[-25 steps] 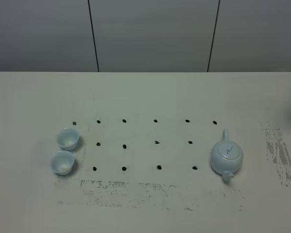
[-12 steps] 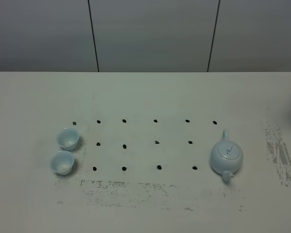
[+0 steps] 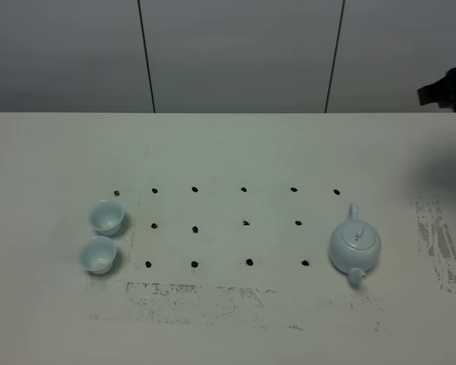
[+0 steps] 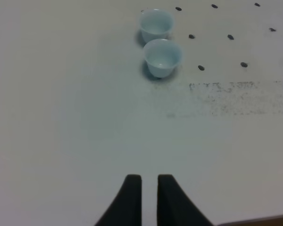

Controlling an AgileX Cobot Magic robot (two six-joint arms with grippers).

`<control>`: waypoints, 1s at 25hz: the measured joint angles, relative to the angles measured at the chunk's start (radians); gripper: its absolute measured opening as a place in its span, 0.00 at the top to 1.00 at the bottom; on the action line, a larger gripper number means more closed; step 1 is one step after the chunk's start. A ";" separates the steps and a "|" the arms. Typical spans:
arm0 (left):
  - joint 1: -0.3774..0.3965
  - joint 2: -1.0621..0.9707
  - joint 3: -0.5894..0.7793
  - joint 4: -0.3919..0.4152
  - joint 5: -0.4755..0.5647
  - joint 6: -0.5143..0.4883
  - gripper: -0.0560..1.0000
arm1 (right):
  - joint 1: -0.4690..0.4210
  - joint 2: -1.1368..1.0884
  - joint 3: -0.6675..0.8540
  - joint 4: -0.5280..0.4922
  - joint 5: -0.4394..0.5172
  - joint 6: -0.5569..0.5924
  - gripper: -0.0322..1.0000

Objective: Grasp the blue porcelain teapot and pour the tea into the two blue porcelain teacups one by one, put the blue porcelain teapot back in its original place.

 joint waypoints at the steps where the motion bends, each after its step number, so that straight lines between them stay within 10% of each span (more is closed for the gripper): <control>1: 0.000 0.000 0.000 0.000 0.000 0.000 0.84 | 0.026 0.001 0.000 0.000 -0.004 0.000 0.69; 25: 0.000 0.000 0.000 0.000 0.000 0.000 0.84 | 0.248 0.225 0.000 -0.022 0.072 0.041 0.57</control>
